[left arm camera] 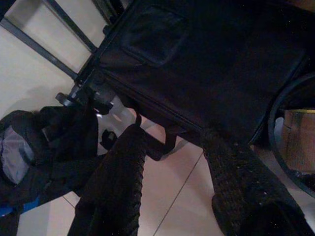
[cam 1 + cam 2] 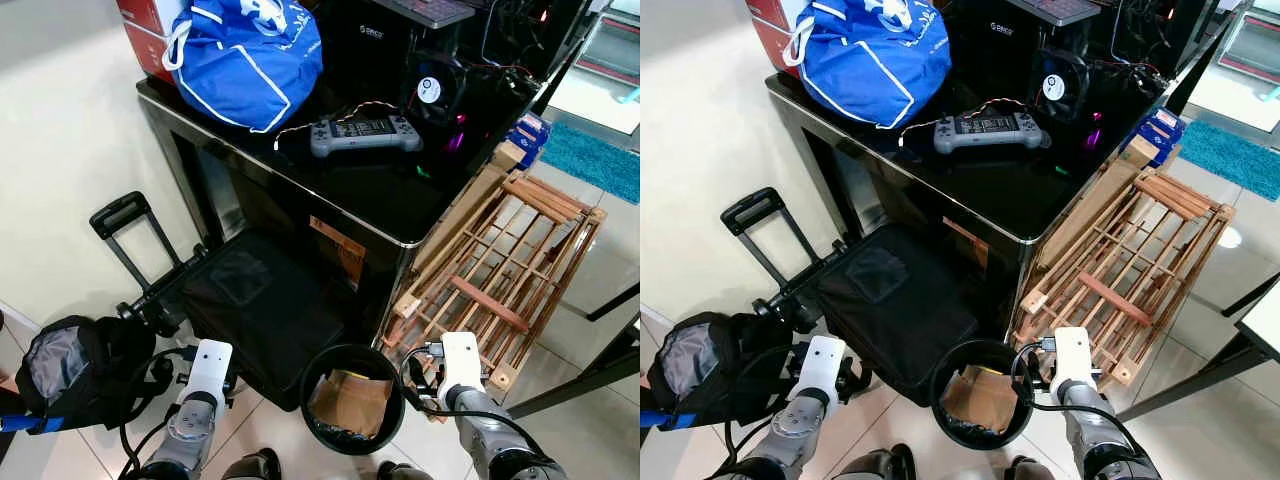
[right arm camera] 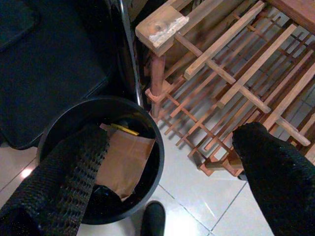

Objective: Picking trash to rubbish bin

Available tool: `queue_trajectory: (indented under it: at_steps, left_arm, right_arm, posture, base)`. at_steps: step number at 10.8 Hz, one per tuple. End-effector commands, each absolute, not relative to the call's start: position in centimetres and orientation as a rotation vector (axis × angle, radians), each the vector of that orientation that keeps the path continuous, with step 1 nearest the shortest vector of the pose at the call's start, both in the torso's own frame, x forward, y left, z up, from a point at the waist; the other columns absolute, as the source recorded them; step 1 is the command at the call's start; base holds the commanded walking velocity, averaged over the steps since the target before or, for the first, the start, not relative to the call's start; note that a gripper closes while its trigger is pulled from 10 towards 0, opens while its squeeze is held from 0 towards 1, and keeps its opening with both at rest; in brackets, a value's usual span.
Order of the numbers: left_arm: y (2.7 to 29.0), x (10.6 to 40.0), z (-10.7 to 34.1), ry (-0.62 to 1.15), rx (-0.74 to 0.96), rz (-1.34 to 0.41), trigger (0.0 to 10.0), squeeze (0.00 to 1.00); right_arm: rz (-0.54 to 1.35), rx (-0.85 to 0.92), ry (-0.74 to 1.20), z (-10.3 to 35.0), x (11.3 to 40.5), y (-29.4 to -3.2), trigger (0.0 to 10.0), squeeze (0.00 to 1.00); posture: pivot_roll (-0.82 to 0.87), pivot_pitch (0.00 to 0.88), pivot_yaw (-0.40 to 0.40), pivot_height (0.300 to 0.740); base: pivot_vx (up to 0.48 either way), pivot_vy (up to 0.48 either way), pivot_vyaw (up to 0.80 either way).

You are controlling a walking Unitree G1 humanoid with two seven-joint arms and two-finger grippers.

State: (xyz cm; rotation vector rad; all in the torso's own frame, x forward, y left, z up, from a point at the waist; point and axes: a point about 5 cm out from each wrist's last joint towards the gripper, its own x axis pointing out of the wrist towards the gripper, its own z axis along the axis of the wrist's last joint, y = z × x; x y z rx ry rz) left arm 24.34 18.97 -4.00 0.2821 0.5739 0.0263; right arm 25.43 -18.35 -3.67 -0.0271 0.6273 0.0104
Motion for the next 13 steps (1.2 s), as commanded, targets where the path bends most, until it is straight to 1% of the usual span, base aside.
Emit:
queue_trajectory:
  at_steps: [1,8,13]
  left_arm:
    - [19.23,23.67,-4.47,0.602,0.277,0.036,10.0,0.00]
    - [18.83,23.69,-4.50,0.598,0.270,0.029,10.0,0.00]
    - [18.71,23.69,-4.51,0.597,0.267,0.022,10.0,0.00]
  right_arm:
    - [-0.006,-0.021,0.640,-4.00,25.00,-18.43,10.0,0.00]
    - [-0.004,-0.026,0.647,-4.14,24.78,-18.55,10.0,0.00]
    - [-0.004,-0.028,0.653,-4.29,24.56,-18.60,10.0,0.00]
  posture:
    - [-0.02,0.168,0.040,0.740]
    - [-0.03,0.154,0.037,0.740]
    - [-0.03,0.146,0.038,0.740]
  base:
    - [0.000,0.000,0.00]
    - [0.000,0.000,0.00]
    - [-0.264,0.000,0.00]
